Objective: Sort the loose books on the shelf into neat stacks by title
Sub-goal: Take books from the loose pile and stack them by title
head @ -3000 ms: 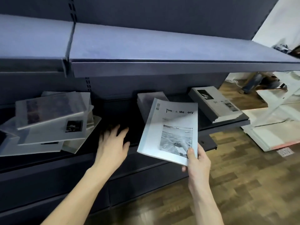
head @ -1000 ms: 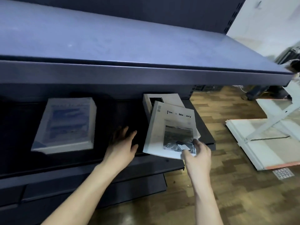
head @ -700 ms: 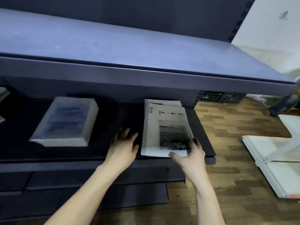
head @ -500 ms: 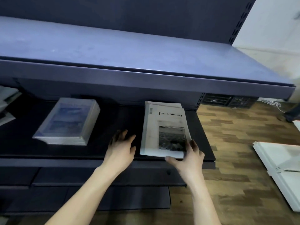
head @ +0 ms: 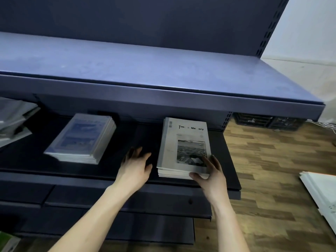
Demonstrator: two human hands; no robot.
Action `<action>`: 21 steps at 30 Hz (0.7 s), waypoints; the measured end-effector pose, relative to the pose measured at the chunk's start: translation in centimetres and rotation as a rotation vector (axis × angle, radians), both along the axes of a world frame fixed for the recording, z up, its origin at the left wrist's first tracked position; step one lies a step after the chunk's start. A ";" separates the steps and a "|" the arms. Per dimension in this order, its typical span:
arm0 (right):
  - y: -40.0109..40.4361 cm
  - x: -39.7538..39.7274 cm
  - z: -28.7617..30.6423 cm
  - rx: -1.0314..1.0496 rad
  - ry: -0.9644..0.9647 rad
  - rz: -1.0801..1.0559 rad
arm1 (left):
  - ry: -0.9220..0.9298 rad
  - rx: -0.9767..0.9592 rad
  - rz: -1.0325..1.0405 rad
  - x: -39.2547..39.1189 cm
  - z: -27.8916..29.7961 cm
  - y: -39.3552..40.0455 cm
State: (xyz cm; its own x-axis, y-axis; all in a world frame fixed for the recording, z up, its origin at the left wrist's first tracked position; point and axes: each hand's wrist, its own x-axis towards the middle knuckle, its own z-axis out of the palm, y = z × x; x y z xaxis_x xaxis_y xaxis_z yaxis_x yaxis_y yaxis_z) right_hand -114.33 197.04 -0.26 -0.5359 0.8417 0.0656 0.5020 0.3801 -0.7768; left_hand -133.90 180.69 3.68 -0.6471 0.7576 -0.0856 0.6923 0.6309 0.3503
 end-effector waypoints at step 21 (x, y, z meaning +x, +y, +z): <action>1.2 1.2 1.1 -0.015 -0.087 0.111 | 0.061 0.006 0.048 2.3 0.7 -0.4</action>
State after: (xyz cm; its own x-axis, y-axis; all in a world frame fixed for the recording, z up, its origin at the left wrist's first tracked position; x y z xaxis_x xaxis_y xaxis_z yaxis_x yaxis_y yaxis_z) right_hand -113.08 198.20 0.83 -0.6288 0.7776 0.0024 0.5236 0.4257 -0.7379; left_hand -131.56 180.29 4.36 -0.6862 0.7263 -0.0402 0.6819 0.6615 0.3122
